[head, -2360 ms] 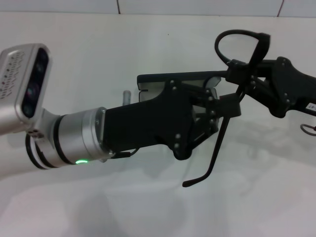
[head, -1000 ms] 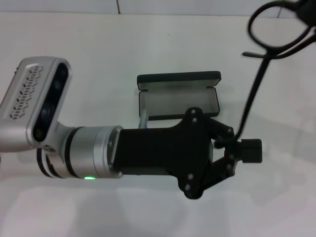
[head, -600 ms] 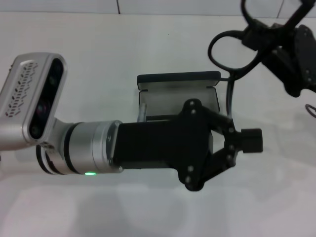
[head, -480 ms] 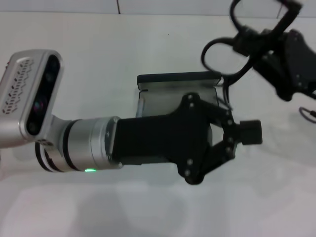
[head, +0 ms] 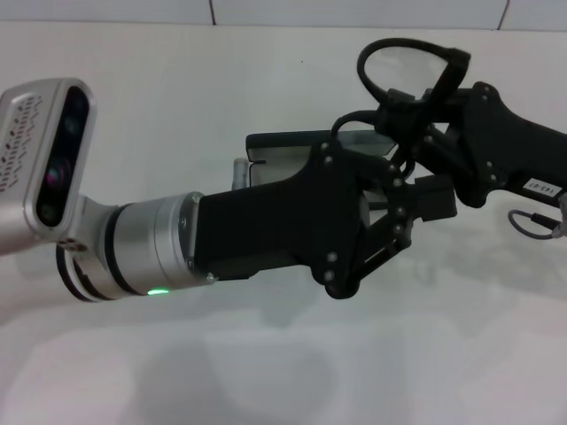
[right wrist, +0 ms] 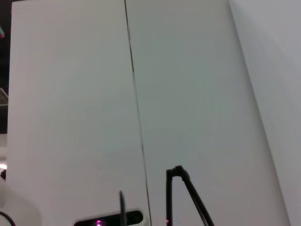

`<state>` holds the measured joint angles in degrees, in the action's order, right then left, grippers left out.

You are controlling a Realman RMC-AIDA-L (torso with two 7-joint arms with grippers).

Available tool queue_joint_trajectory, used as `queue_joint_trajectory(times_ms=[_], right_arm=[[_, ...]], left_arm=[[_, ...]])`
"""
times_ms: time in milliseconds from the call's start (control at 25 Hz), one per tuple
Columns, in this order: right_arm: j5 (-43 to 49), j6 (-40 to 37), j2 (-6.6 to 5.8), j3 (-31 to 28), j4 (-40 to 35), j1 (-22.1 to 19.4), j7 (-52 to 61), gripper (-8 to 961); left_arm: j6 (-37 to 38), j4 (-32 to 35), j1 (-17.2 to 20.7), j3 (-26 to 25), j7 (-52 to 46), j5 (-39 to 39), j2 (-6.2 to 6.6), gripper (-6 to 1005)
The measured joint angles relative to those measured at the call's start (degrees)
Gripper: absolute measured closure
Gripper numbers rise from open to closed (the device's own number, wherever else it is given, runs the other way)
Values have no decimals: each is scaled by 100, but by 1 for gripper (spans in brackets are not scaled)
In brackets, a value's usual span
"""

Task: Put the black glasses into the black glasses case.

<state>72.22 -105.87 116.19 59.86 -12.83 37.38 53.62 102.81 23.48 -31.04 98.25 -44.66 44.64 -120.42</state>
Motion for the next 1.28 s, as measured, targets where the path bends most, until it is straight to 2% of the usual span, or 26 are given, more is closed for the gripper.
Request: queue_joint_trajectory(times_ms=[720,1000,1280], right_arm=[[-331,100,0,-14,13,-50,-101,849],[-323,315,0,298,180,112,-134,848],[-319,347,0,334,230,137,-141,848]], left_arm=[[-98,11,-51,123,-19,75,18,955],[-107,13,-61,134,-5,53,-6,955],[-141,-32,-55,103,-2,-63,-8,955]])
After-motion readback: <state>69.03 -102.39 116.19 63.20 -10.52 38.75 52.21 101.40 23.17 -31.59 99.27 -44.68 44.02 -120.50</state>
